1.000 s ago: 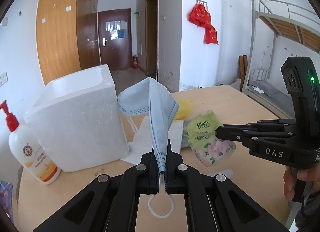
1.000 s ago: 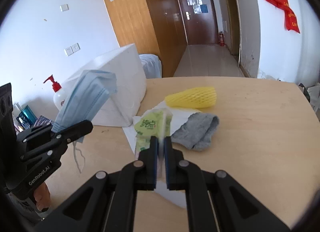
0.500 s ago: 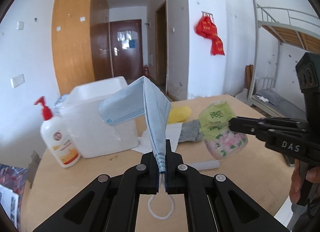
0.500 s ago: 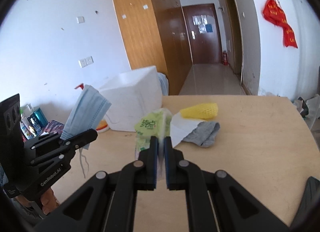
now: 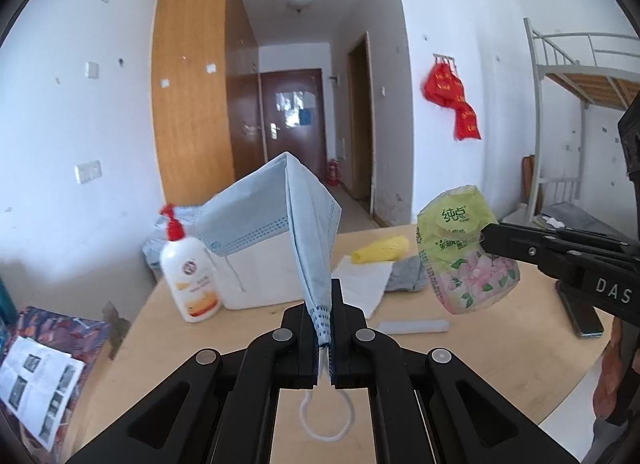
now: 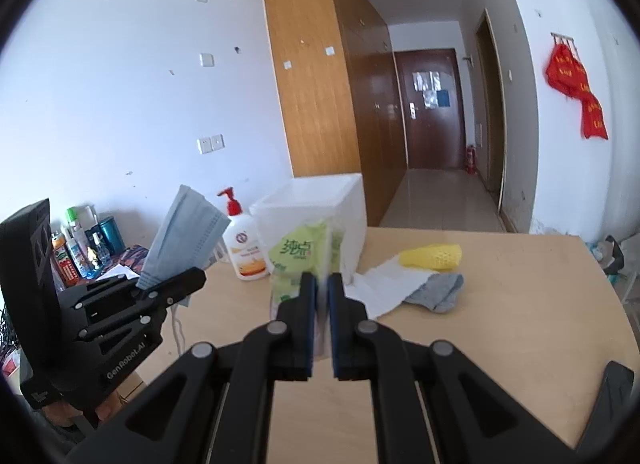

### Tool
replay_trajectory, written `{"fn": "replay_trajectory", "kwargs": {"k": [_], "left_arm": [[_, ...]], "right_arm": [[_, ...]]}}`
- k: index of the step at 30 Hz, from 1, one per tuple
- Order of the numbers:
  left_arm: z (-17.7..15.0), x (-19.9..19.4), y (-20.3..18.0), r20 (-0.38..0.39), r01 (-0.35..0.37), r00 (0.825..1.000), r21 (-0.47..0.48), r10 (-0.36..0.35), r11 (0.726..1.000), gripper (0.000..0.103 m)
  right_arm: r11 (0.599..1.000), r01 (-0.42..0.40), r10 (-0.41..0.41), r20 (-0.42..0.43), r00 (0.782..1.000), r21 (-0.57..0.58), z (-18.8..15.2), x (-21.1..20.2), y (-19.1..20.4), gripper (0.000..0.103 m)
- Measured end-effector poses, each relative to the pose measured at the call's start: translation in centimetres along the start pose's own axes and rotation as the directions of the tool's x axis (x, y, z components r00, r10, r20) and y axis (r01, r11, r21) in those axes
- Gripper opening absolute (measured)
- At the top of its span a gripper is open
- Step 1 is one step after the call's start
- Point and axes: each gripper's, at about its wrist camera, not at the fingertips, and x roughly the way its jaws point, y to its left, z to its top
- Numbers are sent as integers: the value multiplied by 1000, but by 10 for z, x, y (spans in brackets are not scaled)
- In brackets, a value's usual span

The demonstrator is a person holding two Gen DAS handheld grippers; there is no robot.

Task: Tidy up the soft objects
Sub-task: 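Lift the blue mask with the left gripper while the right gripper lifts the tissue pack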

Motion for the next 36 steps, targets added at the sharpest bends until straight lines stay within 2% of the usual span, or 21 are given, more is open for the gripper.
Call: {"fn": "replay_trajectory", "kwargs": {"k": [7,16,36], "left_arm": [[-5,-18,8,14,-27,1000,-27,28,999,3],[-2,-23,12,30,-52,998,-30,53,998,3],[6,9,31,12,-120,993,-69,121,990,3]], "right_arm": [[999,-22,23,25,999,-25,-1,-8,15,9],[999,-41,42,29,999,-29,3,2,18,9],[997,-69,70,23,997,-21,23,38,20,9]]}}
